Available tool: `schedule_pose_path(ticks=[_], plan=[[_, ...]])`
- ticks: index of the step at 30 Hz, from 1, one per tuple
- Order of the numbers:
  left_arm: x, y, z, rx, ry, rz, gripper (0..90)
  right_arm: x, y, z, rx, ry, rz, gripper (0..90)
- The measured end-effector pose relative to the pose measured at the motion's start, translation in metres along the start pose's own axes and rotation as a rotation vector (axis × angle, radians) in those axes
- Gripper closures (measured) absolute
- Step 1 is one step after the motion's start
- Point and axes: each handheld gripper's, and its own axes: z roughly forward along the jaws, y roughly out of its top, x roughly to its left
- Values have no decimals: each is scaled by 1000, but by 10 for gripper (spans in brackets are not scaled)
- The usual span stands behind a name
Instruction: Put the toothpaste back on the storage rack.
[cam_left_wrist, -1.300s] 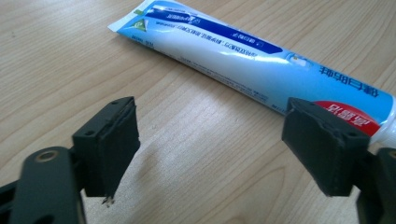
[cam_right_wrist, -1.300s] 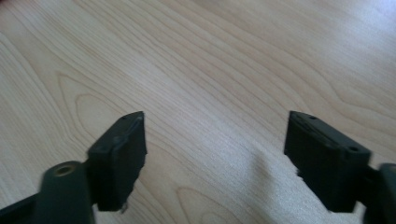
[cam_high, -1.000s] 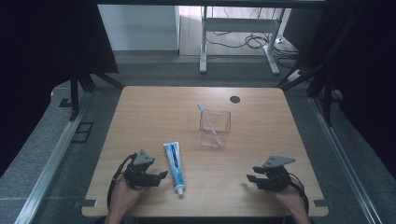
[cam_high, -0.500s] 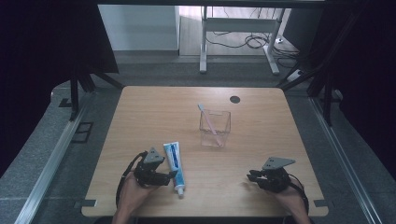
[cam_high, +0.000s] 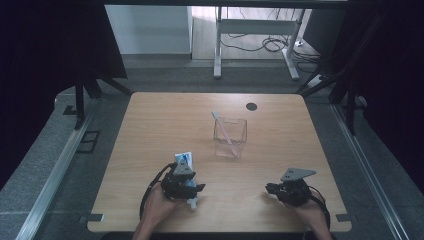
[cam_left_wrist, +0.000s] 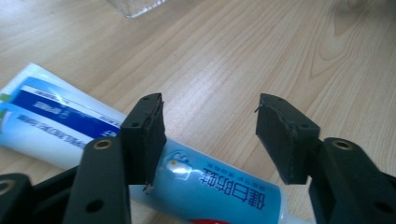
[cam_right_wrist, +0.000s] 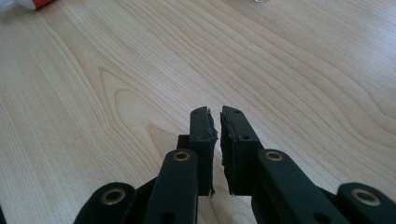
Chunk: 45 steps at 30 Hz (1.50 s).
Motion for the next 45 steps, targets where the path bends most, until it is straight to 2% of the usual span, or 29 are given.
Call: schedule_pose_path(ticks=[4, 10, 15, 18, 19, 20, 28, 39, 45], plan=[[-4, -1, 4, 28, -18, 24, 492, -2, -1, 0, -9, -12, 4, 802], [-11, -2, 11, 62, -49, 39, 556, -4, -2, -1, -15, -19, 17, 780], [-11, -3, 10, 66, -47, 36, 612, -5, -3, -1, -21, -25, 25, 718], [-10, -4, 9, 75, -47, 33, 669, -6, -3, 0, -22, -33, 37, 664], [-10, -4, 10, 79, -46, 36, 713, -7, -4, 0, -23, -38, 39, 639], [-10, -4, 10, 83, -42, 39, 713, -7, -4, 0, -23, -38, 39, 639], [-12, -6, 13, 150, -32, 49, 884, -9, -4, 1, -38, -39, 58, 579], [-10, -11, 8, 175, -19, 33, 895, -11, -5, 0, -48, -55, 82, 480], [-7, -14, 3, 181, -10, 30, 895, -13, -6, 0, -38, -64, 85, 471]])
